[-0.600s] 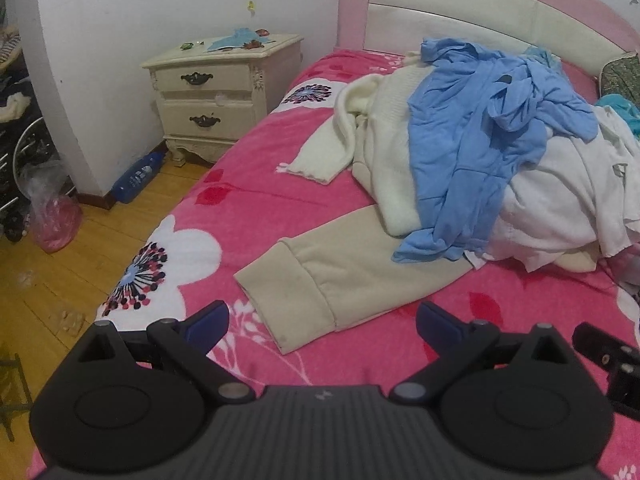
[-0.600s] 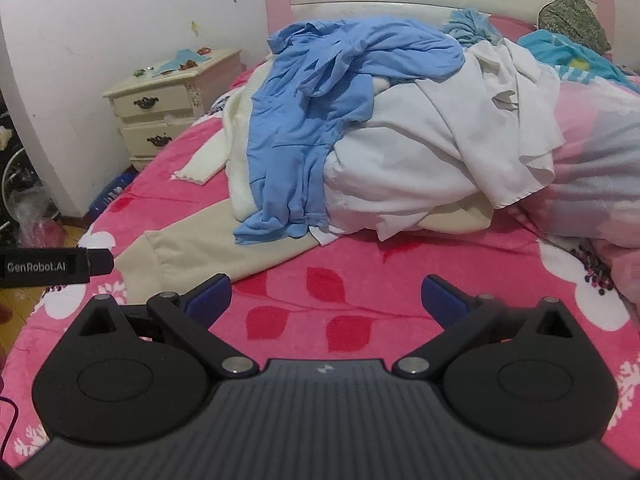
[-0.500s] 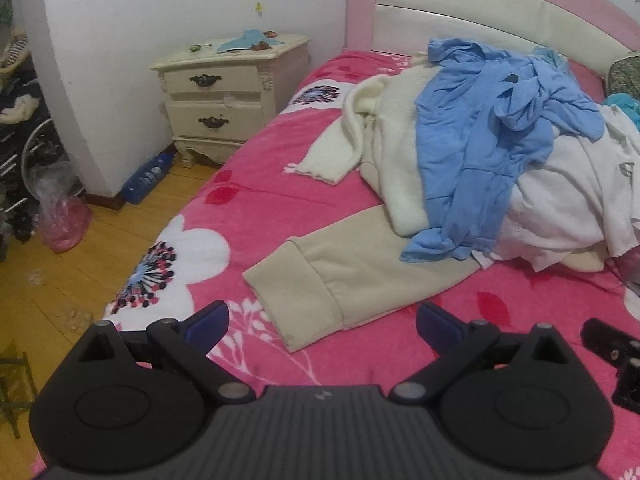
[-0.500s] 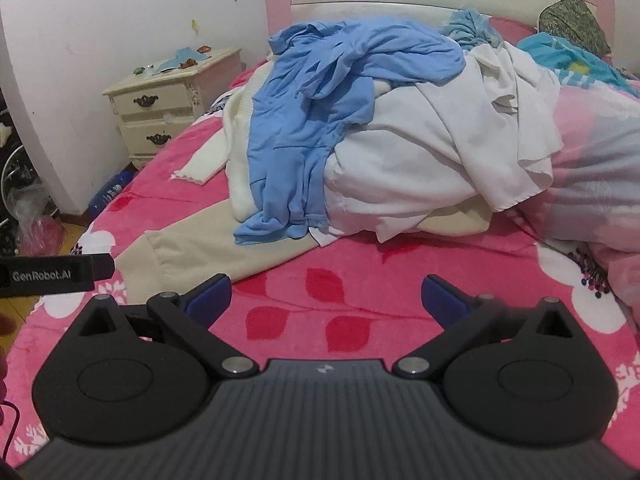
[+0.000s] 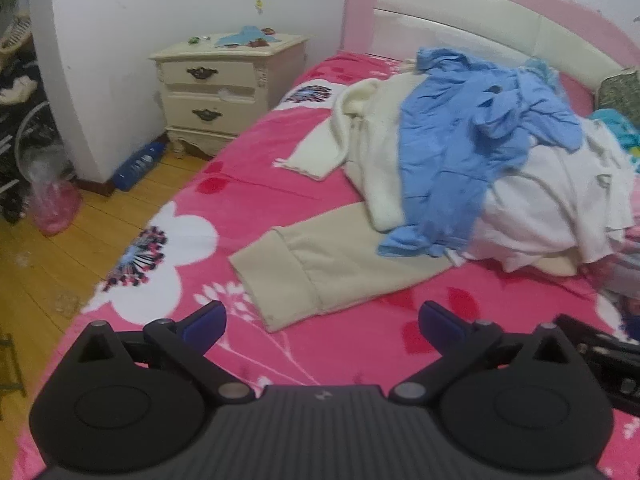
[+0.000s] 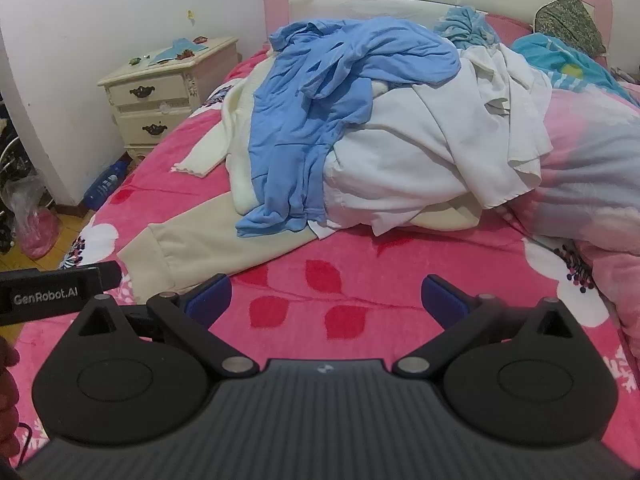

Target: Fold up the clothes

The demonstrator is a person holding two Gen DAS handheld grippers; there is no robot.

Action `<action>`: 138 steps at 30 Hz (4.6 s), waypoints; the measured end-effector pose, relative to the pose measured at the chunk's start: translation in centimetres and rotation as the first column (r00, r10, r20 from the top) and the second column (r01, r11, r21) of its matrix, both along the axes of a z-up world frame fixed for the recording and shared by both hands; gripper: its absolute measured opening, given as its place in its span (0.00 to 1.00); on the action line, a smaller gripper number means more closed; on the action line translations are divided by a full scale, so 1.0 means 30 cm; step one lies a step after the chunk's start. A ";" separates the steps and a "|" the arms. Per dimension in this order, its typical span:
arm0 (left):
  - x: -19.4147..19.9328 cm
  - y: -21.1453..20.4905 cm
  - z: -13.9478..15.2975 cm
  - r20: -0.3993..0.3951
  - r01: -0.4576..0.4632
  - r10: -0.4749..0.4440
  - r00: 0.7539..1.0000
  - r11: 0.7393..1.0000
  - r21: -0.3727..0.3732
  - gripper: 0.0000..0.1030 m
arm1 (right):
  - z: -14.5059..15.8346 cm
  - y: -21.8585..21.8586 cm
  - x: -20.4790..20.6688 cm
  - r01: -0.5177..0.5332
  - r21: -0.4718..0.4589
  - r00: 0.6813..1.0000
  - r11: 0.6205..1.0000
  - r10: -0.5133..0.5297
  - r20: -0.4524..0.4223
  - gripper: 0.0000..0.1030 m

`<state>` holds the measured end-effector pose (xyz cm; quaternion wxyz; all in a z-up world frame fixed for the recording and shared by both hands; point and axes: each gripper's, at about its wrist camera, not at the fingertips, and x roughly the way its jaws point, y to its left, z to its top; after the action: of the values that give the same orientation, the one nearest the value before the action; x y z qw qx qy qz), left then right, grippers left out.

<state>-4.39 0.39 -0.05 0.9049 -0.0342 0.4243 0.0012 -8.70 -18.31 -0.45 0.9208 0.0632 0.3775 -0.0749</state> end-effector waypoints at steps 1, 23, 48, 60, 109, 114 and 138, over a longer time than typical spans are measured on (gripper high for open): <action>-0.006 0.004 0.001 -0.003 0.000 0.000 1.000 1.000 -0.019 1.00 | 0.002 0.000 -0.002 0.001 -0.004 1.000 1.000 -0.001 -0.001 0.99; -0.024 -0.046 0.009 -0.013 -0.004 0.005 1.000 0.995 0.104 1.00 | 0.007 0.002 -0.013 0.029 0.009 1.000 1.000 -0.029 -0.002 0.99; -0.009 -0.077 -0.020 -0.035 0.020 -0.015 0.999 0.987 0.159 1.00 | -0.018 -0.019 -0.006 0.036 0.017 0.999 0.999 -0.036 -0.011 0.99; 0.015 -0.079 -0.057 -0.048 0.028 -0.020 0.999 0.985 0.168 1.00 | -0.041 -0.018 0.012 0.028 0.005 0.999 1.000 -0.028 -0.015 0.99; 0.649 -0.261 0.095 0.190 0.198 -0.167 0.967 0.967 -0.160 0.02 | 0.269 -0.692 0.735 -0.394 -0.055 0.899 0.918 0.397 0.184 0.00; 0.454 -0.317 0.297 0.150 0.177 -0.154 0.977 0.971 -0.159 0.02 | 0.293 -0.730 0.607 -0.439 0.087 0.896 0.894 0.427 0.125 0.01; 0.053 -0.419 0.691 0.072 0.134 -0.123 0.990 0.973 -0.190 0.02 | 0.311 -0.888 0.617 -0.211 0.312 0.965 0.926 0.248 -0.085 0.10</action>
<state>-2.79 -12.17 20.68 0.9077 -0.0949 0.3964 -0.0999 9.81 -44.93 8.90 0.8779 0.1530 0.4450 0.0881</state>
